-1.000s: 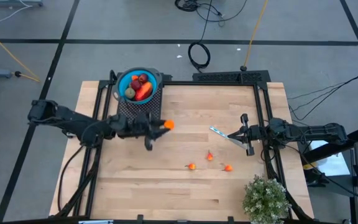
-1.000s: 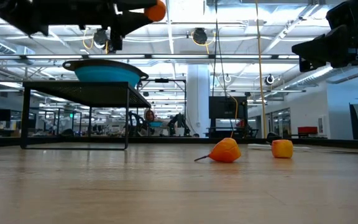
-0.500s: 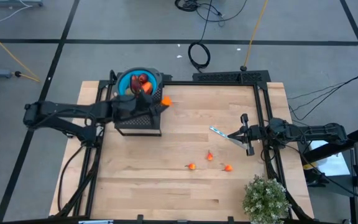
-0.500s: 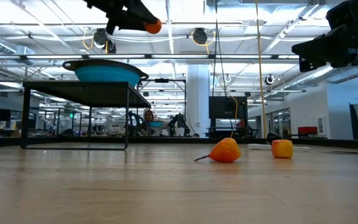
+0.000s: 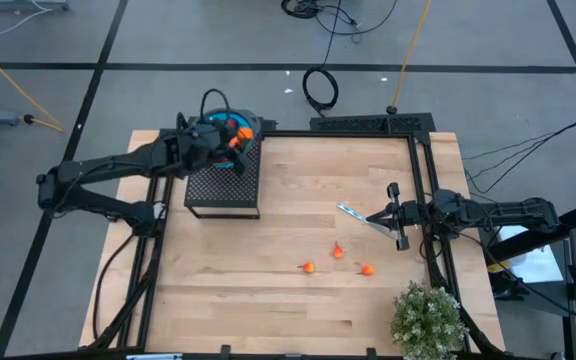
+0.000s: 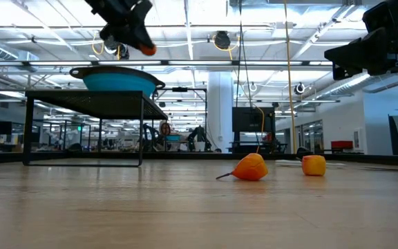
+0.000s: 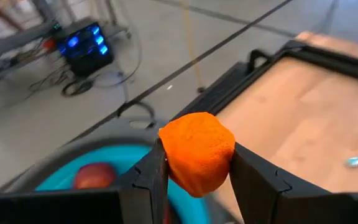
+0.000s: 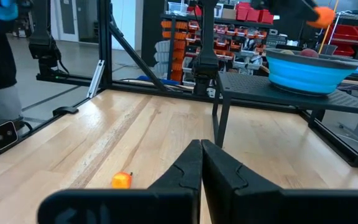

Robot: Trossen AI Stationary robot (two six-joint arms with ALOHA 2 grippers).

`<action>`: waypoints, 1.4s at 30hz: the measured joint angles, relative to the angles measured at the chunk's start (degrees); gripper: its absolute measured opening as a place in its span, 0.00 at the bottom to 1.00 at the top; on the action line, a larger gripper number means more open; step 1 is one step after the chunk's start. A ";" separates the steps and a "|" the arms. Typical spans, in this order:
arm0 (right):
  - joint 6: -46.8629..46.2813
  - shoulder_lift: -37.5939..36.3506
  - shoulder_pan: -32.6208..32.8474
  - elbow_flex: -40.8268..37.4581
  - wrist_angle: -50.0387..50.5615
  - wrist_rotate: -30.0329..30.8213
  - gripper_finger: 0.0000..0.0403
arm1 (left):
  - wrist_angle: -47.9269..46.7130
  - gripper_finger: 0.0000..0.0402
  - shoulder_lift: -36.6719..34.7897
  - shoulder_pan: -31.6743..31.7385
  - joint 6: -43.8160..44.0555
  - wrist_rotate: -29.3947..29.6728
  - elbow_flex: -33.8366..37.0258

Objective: Pick & Place Fruit
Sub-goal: Put the orange into the blue strainer bowl on the shelf

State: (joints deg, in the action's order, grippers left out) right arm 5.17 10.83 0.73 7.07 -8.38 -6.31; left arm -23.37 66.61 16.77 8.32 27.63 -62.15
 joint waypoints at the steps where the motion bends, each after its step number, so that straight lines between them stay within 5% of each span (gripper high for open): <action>1: 0.00 0.00 0.00 0.00 0.00 0.00 0.00 | -1.10 0.35 0.00 0.95 0.56 0.02 0.00; 16: 0.00 0.00 0.00 0.00 0.00 0.00 0.00 | -13.58 0.35 0.00 7.70 7.55 -4.21 0.00; 42: -0.02 0.00 0.00 0.00 -0.21 0.00 0.00 | -14.67 0.41 0.28 7.63 8.11 -8.69 0.00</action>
State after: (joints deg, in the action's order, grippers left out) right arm 5.15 10.83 0.74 7.07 -8.59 -6.31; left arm -38.04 66.89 24.40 16.43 18.94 -62.15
